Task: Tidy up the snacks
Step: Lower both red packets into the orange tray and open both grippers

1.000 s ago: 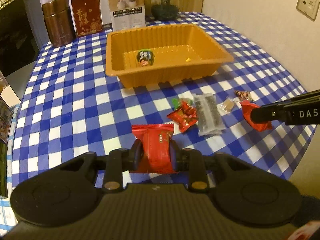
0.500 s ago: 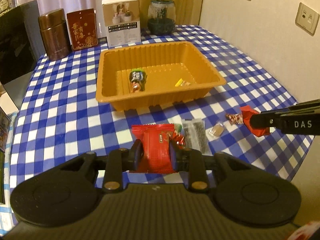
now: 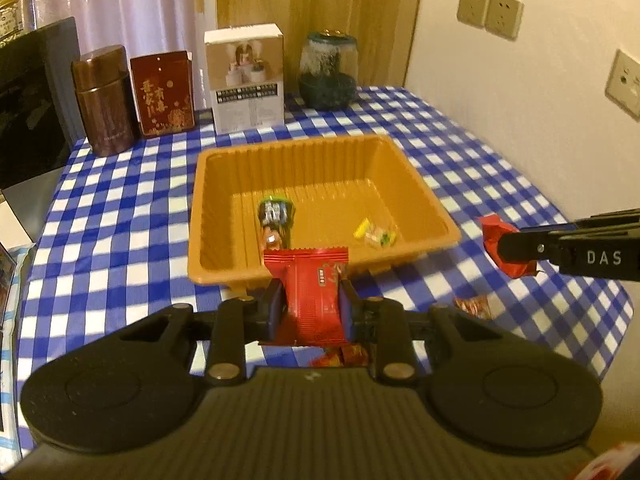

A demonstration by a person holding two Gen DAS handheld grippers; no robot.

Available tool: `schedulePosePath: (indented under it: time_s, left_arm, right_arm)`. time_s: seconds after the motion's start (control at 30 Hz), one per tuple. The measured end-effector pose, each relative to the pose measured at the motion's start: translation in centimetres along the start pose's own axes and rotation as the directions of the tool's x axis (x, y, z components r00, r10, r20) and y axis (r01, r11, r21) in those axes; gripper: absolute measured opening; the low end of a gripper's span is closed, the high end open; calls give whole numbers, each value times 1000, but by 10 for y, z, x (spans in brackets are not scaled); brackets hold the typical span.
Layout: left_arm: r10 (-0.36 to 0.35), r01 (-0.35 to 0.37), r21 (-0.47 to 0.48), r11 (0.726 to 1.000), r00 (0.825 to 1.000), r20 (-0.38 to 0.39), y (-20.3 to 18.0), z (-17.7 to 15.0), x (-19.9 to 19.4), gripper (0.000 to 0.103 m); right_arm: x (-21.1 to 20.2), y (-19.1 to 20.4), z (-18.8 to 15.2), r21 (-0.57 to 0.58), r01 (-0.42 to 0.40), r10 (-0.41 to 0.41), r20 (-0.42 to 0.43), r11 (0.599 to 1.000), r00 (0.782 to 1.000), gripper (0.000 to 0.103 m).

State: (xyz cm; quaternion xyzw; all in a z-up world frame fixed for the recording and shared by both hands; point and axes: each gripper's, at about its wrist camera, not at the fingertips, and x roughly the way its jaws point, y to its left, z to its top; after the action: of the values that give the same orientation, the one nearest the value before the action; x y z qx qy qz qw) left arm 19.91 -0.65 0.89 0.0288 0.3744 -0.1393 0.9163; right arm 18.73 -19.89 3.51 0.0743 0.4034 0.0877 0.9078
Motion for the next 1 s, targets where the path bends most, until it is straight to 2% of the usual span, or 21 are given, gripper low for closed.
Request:
schedulePosePath:
  time_s: [0.27,0.4,0.63,1.0]
  left_arm:
    - [19,-18,-22,1000,999,34,16,36,26,26]
    - [22,-21,-37,999,999,30,22,47,45,26]
    - [19,-19,-63,998,1000,8,30,53,75,26]
    - [10,-12,-99,995,1000,-16,40,51,103,26]
  right_arm:
    - [25,1,37,-10,-28,28,48,1000,998,21]
    - [47,-3,47,-2,-34,34,43,999,999,21]
    - [79,-6,54,9,-35,35,23,999,999,21]
    - [107,-13,51,33,-54,54,10,998,999,21]
